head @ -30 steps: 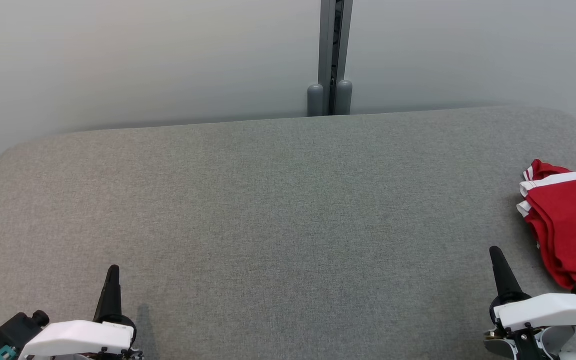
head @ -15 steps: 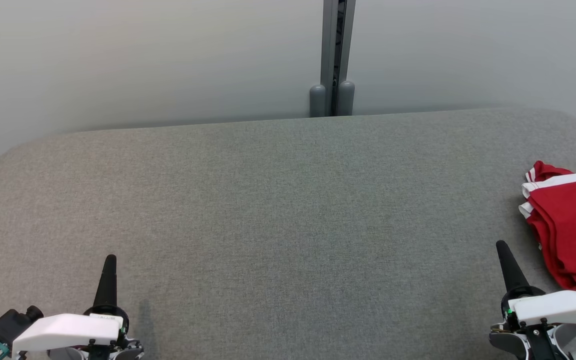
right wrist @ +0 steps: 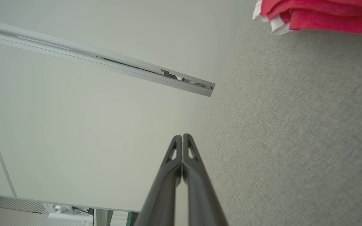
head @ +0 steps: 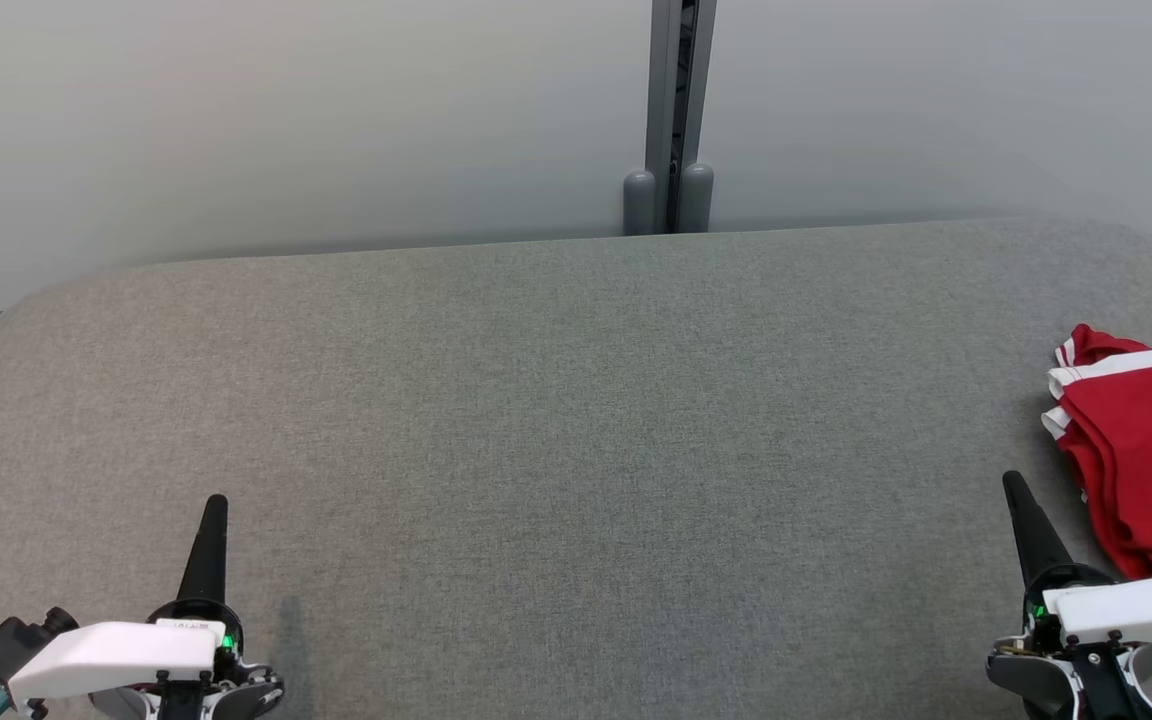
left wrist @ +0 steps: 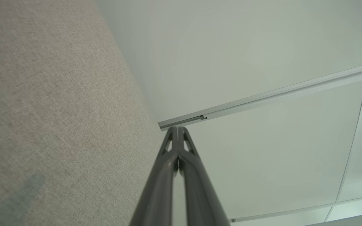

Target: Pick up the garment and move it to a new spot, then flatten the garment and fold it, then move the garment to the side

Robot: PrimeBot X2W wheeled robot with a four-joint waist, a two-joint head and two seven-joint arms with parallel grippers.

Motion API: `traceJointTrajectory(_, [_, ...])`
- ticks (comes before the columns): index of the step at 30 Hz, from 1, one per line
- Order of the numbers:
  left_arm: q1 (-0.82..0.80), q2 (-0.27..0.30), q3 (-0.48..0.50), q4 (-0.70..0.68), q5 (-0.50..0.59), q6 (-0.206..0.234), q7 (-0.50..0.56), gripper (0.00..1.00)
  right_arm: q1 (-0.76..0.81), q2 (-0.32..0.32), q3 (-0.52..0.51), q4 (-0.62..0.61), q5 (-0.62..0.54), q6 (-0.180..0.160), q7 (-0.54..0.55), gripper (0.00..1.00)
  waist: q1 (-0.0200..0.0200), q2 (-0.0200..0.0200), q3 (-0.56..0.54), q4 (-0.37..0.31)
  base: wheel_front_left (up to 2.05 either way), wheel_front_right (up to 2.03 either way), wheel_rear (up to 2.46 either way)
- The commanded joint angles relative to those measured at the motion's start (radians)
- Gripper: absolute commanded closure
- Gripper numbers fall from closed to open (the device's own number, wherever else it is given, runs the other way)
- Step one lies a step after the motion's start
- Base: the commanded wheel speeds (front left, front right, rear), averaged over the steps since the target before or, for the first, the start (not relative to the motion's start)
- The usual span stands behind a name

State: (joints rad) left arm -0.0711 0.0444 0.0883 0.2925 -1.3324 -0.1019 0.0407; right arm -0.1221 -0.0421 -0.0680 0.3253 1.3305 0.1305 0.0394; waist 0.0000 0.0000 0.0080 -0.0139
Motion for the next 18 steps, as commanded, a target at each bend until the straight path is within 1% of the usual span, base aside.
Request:
traceJointTrajectory(1, [-0.027,0.006,0.007,-0.013,-0.027,-0.006,0.006,1.00,0.002,-0.010,-0.009,-0.018,0.027,0.000,0.009,1.00,0.0000,0.0000,0.000,0.001,0.00,0.00,0.00])
traceJointTrajectory(18, [-0.036,0.007,0.018,-0.031,-0.150,-0.019,0.040,1.00,0.009,-0.011,-0.028,-0.050,0.152,0.000,0.043,1.00,0.0000,0.0000,-0.002,0.006,0.00,0.00,0.00])
